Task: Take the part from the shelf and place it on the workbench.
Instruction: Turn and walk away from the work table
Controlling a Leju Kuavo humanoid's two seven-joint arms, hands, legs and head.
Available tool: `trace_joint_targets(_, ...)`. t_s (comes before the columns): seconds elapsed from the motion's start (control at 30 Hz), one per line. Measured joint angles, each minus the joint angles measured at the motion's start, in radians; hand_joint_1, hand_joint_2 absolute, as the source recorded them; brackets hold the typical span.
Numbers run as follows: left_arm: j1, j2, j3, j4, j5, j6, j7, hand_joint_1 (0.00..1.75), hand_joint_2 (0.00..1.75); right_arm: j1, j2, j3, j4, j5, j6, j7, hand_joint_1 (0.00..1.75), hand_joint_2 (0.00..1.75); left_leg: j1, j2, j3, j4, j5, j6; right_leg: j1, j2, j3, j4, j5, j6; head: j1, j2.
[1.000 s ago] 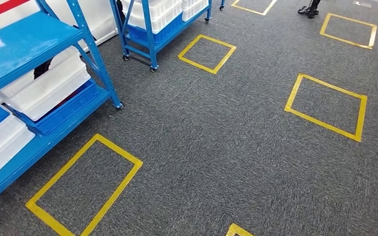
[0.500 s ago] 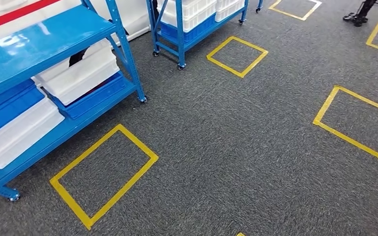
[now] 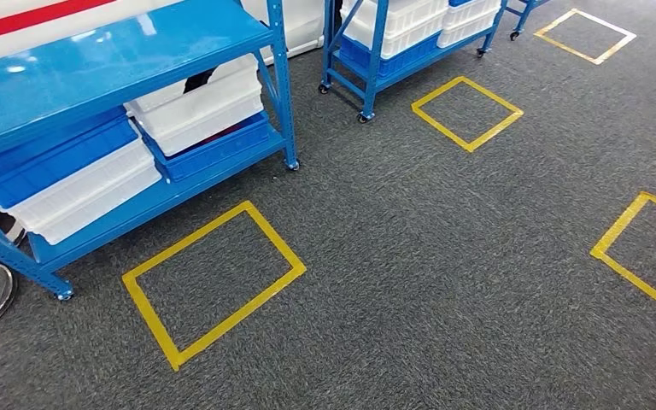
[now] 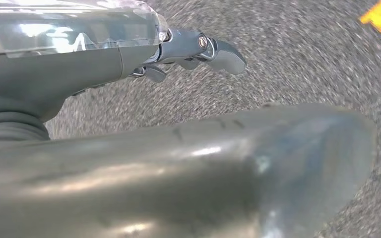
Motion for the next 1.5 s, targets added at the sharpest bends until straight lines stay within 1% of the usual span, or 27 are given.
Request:
trace_joint_targets(0.03, 0.001, 0.0, 0.0, 0.0, 0.0, 0.0, 0.0, 0.0, 0.0, 0.001, 0.0, 0.0, 0.0, 0.001, 0.0, 0.0, 0.0, 0.0, 0.0, -0.014, 0.002, 0.001, 0.0, -0.001, 0.0, 0.001, -0.004, -0.002, 0.019, 0.0, 0.0, 0.0)
trace_joint_targets(0.07, 0.001, 0.0, 0.001, 0.0, 0.0, 0.001, 0.0, 0.0, 0.0, 0.001, 0.0, 0.0, 0.0, 0.002, 0.001, -0.001, 0.0, 0.0, 0.0, -0.028, 0.004, 0.001, -0.001, -0.002, -0.001, 0.004, 0.011, -0.044, 0.056, 0.0, 0.0, 0.0)
trace_joint_targets(0.13, 0.002, -0.002, 0.002, 0.001, 0.001, 0.002, 0.0, 0.0, 0.0, 0.002, -0.001, 0.0, 0.0, 0.003, 0.001, -0.003, 0.0, 0.0, 0.0, -0.055, 0.007, 0.005, -0.004, -0.008, -0.003, 0.034, 0.068, -0.186, 0.136, -0.005, 0.0, 0.0)
trace_joint_targets(0.2, 0.001, -0.003, 0.002, 0.001, 0.001, 0.005, -0.001, 0.0, 0.0, 0.001, -0.001, -0.001, 0.0, 0.001, 0.0, -0.007, 0.0, 0.0, 0.0, -0.074, 0.003, 0.01, -0.006, -0.018, -0.002, 0.062, 0.1, -0.27, 0.166, -0.01, 0.0, 0.0)
trace_joint_targets(0.23, 0.002, -0.004, 0.002, 0.001, 0.001, 0.006, -0.001, 0.0, 0.0, 0.0, -0.001, -0.002, 0.0, 0.0, 0.0, -0.009, 0.0, 0.0, 0.0, -0.081, 0.0, 0.01, -0.006, -0.024, 0.0, 0.066, 0.102, -0.277, 0.163, -0.013, 0.0, 0.0)
trace_joint_targets(0.3, 0.005, -0.003, 0.003, 0.001, 0.001, 0.008, -0.001, 0.0, 0.0, -0.004, -0.001, -0.003, 0.0, -0.002, -0.002, -0.012, 0.0, 0.0, 0.004, -0.093, -0.005, 0.009, -0.006, -0.036, -0.001, 0.049, 0.104, -0.282, 0.166, -0.023, 0.0, 0.0)
trace_joint_targets(0.37, 0.007, -0.003, 0.004, 0.002, 0.0, 0.009, -0.002, 0.0, 0.0, -0.004, 0.0, -0.004, 0.0, -0.004, -0.003, -0.013, 0.0, 0.0, 0.003, -0.064, -0.023, 0.046, -0.031, -0.046, -0.004, 0.027, 0.109, -0.292, 0.169, -0.036, 0.0, 0.0)
trace_joint_targets(0.47, 0.006, -0.003, 0.004, 0.002, -0.001, 0.009, -0.005, 0.0, 0.0, 0.004, 0.0, -0.006, 0.0, -0.006, -0.004, -0.015, 0.0, 0.0, 0.005, 0.003, -0.11, 0.229, -0.123, -0.055, -0.001, -0.013, 0.112, -0.295, 0.168, -0.046, 0.0, 0.0)
trace_joint_targets(0.5, 0.006, -0.003, 0.004, 0.002, -0.002, 0.008, -0.006, 0.0, 0.0, 0.005, 0.0, -0.007, 0.0, -0.007, -0.005, -0.015, 0.0, 0.0, 0.006, 0.011, -0.135, 0.279, -0.138, -0.058, 0.001, -0.026, 0.112, -0.295, 0.166, -0.047, 0.0, 0.0)
trace_joint_targets(0.53, 0.007, -0.003, 0.004, 0.002, -0.004, 0.007, -0.007, 0.0, 0.0, 0.005, 0.0, -0.009, 0.0, -0.009, -0.005, -0.015, 0.0, 0.0, 0.007, 0.015, -0.143, 0.296, -0.134, -0.059, 0.001, -0.038, 0.113, -0.295, 0.165, -0.048, 0.0, 0.0)
trace_joint_targets(0.6, 0.009, -0.002, 0.004, 0.002, -0.007, 0.003, -0.009, 0.0, 0.0, 0.004, 0.001, -0.013, 0.0, -0.013, -0.005, -0.016, 0.0, 0.0, 0.008, 0.031, -0.101, 0.213, -0.075, -0.059, 0.001, -0.059, 0.119, -0.294, 0.16, -0.044, 0.0, 0.0)
trace_joint_targets(0.67, 0.007, 0.0, 0.004, 0.002, -0.009, -0.002, -0.01, 0.0, 0.0, 0.004, 0.002, -0.017, 0.0, -0.015, -0.005, -0.017, 0.0, 0.0, 0.002, 0.079, -0.033, 0.077, -0.02, -0.051, 0.004, -0.078, 0.127, -0.292, 0.152, -0.035, 0.0, 0.0)
trace_joint_targets(0.73, 0.004, 0.001, 0.004, 0.002, -0.01, -0.006, -0.012, 0.0, 0.0, 0.003, 0.002, -0.021, 0.0, -0.016, -0.005, -0.017, 0.0, 0.0, -0.005, 0.105, -0.008, 0.019, -0.008, -0.037, 0.01, -0.097, 0.132, -0.29, 0.146, -0.026, 0.0, 0.0)
trace_joint_targets(0.8, 0.005, 0.001, 0.004, 0.002, -0.01, -0.008, -0.012, 0.0, 0.0, 0.0, 0.002, -0.023, 0.0, -0.016, -0.005, -0.018, 0.0, 0.0, -0.006, 0.083, -0.01, 0.015, -0.006, -0.022, 0.01, -0.112, 0.136, -0.29, 0.142, -0.016, 0.0, 0.0)
trace_joint_targets(0.87, 0.007, 0.001, 0.004, 0.002, -0.01, -0.009, -0.012, 0.0, 0.0, -0.001, 0.002, -0.025, 0.0, -0.016, -0.005, -0.018, 0.0, 0.0, -0.003, 0.061, -0.008, 0.008, 0.0, -0.009, 0.005, -0.076, 0.129, -0.262, 0.117, -0.005, 0.0, 0.0)
trace_joint_targets(0.93, 0.004, 0.001, 0.003, 0.002, -0.01, -0.01, -0.012, 0.0, 0.0, 0.002, 0.002, -0.026, 0.0, -0.016, -0.005, -0.018, 0.0, 0.0, -0.002, 0.04, -0.008, 0.004, 0.004, 0.001, 0.001, -0.018, 0.083, -0.161, 0.056, 0.001, 0.0, 0.0)
trace_joint_targets(1.0, 0.002, 0.001, 0.003, 0.002, -0.01, -0.01, -0.012, 0.0, 0.0, 0.004, 0.002, -0.027, 0.0, -0.016, -0.005, -0.018, 0.0, 0.0, -0.004, 0.015, -0.009, 0.005, 0.005, 0.004, 0.001, -0.002, 0.019, -0.035, 0.008, 0.0, 0.0, 0.0)
trace_joint_targets(1.03, 0.002, 0.001, 0.003, 0.002, -0.01, -0.01, -0.012, 0.0, 0.0, 0.005, 0.002, -0.027, 0.0, -0.016, -0.005, -0.018, 0.0, 0.0, -0.005, 0.001, -0.009, 0.006, 0.005, 0.005, 0.001, -0.001, 0.002, -0.007, 0.01, -0.001, 0.0, 0.0)
trace_joint_targets(1.07, 0.002, 0.001, 0.003, 0.002, -0.01, -0.011, -0.012, 0.0, 0.0, 0.005, 0.002, -0.027, 0.0, -0.016, -0.005, -0.018, 0.0, 0.0, -0.006, -0.013, -0.008, 0.008, 0.005, 0.004, 0.001, 0.001, 0.004, -0.019, 0.033, -0.003, 0.0, 0.0)
trace_joint_targets(1.1, 0.003, 0.001, 0.003, 0.002, -0.01, -0.011, -0.012, 0.0, 0.0, 0.005, 0.002, -0.027, 0.0, -0.016, -0.005, -0.018, 0.0, 0.0, -0.006, -0.027, -0.006, 0.009, 0.004, 0.004, 0.001, 0.007, 0.023, -0.069, 0.072, -0.006, 0.0, 0.0)
trace_joint_targets(1.17, 0.003, 0.001, 0.003, 0.003, -0.011, -0.012, -0.012, 0.0, 0.0, 0.007, 0.001, -0.028, 0.001, -0.016, -0.005, -0.018, 0.0, 0.0, -0.006, -0.051, -0.006, 0.012, 0.003, -0.001, 0.001, 0.043, 0.078, -0.206, 0.143, -0.014, 0.0, 0.0)
trace_joint_targets(1.23, 0.003, 0.001, 0.003, 0.003, -0.011, -0.013, -0.012, 0.0, 0.0, 0.006, 0.001, -0.029, 0.001, -0.016, -0.004, -0.019, 0.0, 0.0, -0.006, -0.069, -0.011, 0.015, 0.003, -0.01, 0.002, 0.067, 0.104, -0.272, 0.165, -0.018, 0.0, 0.0)
trace_joint_targets(1.3, 0.004, 0.002, 0.003, 0.004, -0.011, -0.014, -0.013, 0.0, 0.0, 0.003, 0.002, -0.029, 0.001, -0.016, -0.002, -0.021, 0.0, 0.0, -0.006, -0.084, -0.015, 0.014, 0.005, -0.022, 0.002, 0.054, 0.105, -0.278, 0.166, -0.022, 0.0, 0.0)
trace_joint_targets(1.33, 0.006, 0.002, 0.003, 0.004, -0.011, -0.014, -0.013, 0.0, 0.0, 0.002, 0.003, -0.03, 0.001, -0.016, -0.002, -0.021, 0.0, 0.0, -0.006, -0.077, -0.017, 0.017, 0.002, -0.028, 0.001, 0.044, 0.107, -0.282, 0.168, -0.028, 0.0, 0.0)
trace_joint_targets(1.4, 0.006, 0.003, 0.003, 0.004, -0.011, -0.017, -0.015, 0.0, 0.0, 0.004, 0.006, -0.03, 0.001, -0.016, -0.002, -0.022, 0.0, 0.0, -0.007, -0.035, -0.041, 0.069, -0.034, -0.04, -0.004, 0.021, 0.111, -0.291, 0.172, -0.041, 0.0, 0.0)
trace_joint_targets(1.43, 0.005, 0.003, 0.003, 0.004, -0.011, -0.019, -0.016, 0.0, 0.0, 0.006, 0.006, -0.03, 0.001, -0.015, -0.001, -0.022, 0.0, 0.0, -0.004, -0.01, -0.066, 0.125, -0.068, -0.046, -0.003, 0.008, 0.112, -0.292, 0.172, -0.046, 0.0, 0.0)
trace_joint_targets(1.5, 0.003, 0.003, 0.003, 0.004, -0.011, -0.026, -0.02, 0.0, 0.0, 0.01, 0.006, -0.031, 0.001, -0.017, -0.002, -0.022, 0.0, 0.0, 0.003, 0.011, -0.128, 0.259, -0.131, -0.056, 0.0, -0.017, 0.111, -0.291, 0.17, -0.05, 0.0, 0.0)
